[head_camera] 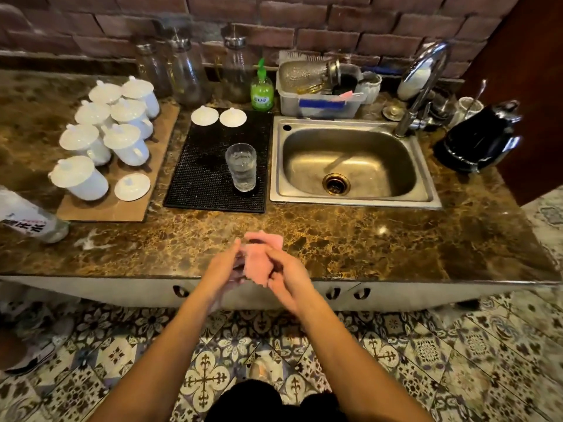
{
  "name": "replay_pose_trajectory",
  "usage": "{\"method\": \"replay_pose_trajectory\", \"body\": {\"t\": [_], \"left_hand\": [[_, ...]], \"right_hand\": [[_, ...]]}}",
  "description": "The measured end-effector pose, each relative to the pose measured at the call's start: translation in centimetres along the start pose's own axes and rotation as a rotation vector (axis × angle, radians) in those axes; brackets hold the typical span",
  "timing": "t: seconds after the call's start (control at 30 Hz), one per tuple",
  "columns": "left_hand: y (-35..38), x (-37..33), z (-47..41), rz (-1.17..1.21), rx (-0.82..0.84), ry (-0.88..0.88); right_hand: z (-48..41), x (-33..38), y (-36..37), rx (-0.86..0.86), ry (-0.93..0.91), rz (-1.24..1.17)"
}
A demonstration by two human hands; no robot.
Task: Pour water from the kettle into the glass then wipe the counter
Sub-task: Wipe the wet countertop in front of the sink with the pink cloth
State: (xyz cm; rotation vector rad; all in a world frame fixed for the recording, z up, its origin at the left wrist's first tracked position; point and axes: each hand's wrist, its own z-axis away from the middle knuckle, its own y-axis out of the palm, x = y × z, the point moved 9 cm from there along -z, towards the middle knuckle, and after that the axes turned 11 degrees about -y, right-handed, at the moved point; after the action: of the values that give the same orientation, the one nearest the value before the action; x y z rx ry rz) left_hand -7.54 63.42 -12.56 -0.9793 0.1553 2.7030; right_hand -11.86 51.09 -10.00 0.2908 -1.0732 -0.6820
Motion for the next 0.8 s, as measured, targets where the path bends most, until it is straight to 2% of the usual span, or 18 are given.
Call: {"method": "replay_pose_trajectory", "body": {"t": [0.1,0.27,0.4,0.57,0.8], "left_hand": [[6.0,-1.8,0.5,0.151,0.228,0.012],[14.3,-5.1,2.0,0.112,0.369,0.134],[19.8,-6.6,2.9,0.056,0.328,0.18],[27.0,-7.0,4.2,-0.026,0.255,0.18],[36.4,-7.9,5.8,0.028,0.206,0.237]], "right_hand": [[1.0,5.7,-1.4,0.086,-0.191,-0.065],[3.1,13.3,-7.2,-0.026,-0.379,0.043],[5.3,18.3,-12.8,-0.077,-0.473,0.097],[8.6,23.0,-20.0,-0.061,-0.505,0.111],[12.5,28.6,-28.6,-0.094,-0.536,0.195]]}}
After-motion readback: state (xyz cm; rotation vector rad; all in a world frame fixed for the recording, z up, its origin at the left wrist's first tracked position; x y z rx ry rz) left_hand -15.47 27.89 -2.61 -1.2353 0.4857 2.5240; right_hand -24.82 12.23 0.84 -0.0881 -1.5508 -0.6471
